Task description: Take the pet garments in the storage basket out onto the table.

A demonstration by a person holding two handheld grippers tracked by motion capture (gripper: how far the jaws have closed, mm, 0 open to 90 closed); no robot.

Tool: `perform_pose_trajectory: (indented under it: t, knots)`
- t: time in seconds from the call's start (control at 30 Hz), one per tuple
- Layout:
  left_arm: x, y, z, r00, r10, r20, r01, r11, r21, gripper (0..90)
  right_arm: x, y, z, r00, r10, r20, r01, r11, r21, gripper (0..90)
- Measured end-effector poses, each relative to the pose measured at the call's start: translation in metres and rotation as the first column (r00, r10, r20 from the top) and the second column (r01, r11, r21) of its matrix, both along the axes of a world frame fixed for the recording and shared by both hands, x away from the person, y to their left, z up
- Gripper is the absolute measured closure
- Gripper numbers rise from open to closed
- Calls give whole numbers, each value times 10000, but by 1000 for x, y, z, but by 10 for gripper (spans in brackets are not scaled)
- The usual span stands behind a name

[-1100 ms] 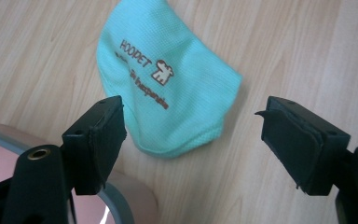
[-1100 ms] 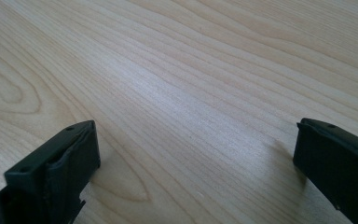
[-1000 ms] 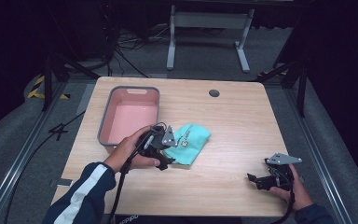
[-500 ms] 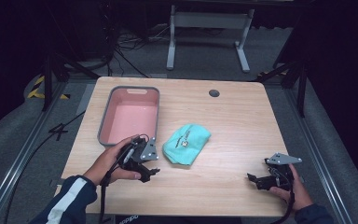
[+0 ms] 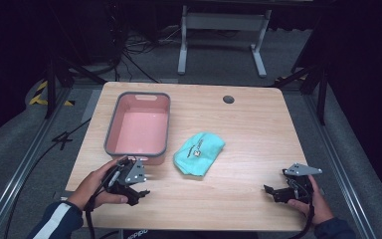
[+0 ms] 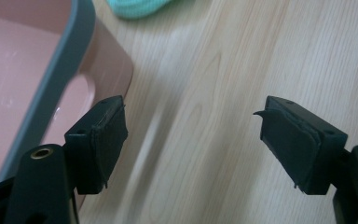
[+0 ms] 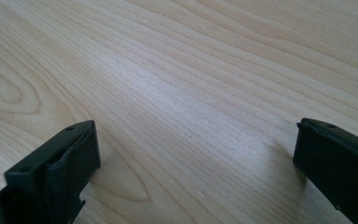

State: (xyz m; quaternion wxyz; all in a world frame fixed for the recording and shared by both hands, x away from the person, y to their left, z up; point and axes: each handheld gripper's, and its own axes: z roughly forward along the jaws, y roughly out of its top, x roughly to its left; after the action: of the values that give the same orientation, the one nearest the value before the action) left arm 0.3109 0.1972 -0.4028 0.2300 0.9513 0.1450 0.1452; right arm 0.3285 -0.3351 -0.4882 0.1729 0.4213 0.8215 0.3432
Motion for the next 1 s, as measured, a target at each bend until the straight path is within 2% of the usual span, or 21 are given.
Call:
perform_pose_trajectory:
  t: [0.13, 0.33, 0.43, 0.53, 0.6, 0.67, 0.7, 0.73, 0.87, 0.9, 0.93, 1.0]
  knots:
    - [0, 15, -11, 9992, 393, -70, -394, 9991, -161, 225, 0, 0, 0, 10000, 5, 4, -5, 10000, -4, 7]
    - [2, 37, -31, 9970, 737, -228, -738, 9973, -4, 202, 0, 0, 0, 10000, -1, 3, 1, 10000, 2, 7]
    - [3, 46, -34, 9955, 930, -185, -934, 9953, -253, 178, 0, 0, 0, 10000, -15, 1, 15, 10000, 2, 7]
    - [6, 65, -41, 9895, 1382, -415, -1412, 9866, -823, 180, 0, 0, 0, 10000, -51, -7, 51, 10000, 8, 7]
    - [6, 72, -45, 9878, 1477, -501, -1524, 9825, -1075, 179, 0, 0, 0, 10000, -50, -5, 50, 10000, 9, 7]
    - [6, 81, -49, 9847, 1602, -690, -1690, 9743, -1492, 173, 0, 0, 0, 10000, -50, -6, 50, 10000, 9, 7]
    - [6, 81, -49, 9847, 1602, -690, -1690, 9743, -1492, 174, 0, 0, 0, 10000, -50, -6, 50, 10000, 9, 7]
    - [6, 88, -54, 9823, 1694, -797, -1808, 9687, -1701, 174, 0, 0, 0, 10000, -47, -3, 47, 10000, 8, 7]
    - [6, 99, -64, 9776, 1764, -1152, -1966, 9602, -1986, 175, 0, 0, 0, 10000, -47, -4, 47, 10000, 8, 7]
    - [6, 99, -64, 9776, 1764, -1152, -1966, 9602, -1986, 180, 0, 0, 0, 10000, -48, -7, 48, 10000, 8, 7]
    - [5, 101, -69, 9738, 1938, -1188, -2143, 9570, -1955, 180, 0, 0, 0, 10000, -48, -7, 48, 10000, 8, 7]
    - [5, 107, -73, 9690, 1998, -1452, -2306, 9426, -2416, 164, 0, 0, 0, 10000, -47, -6, 47, 10000, 7, 7]
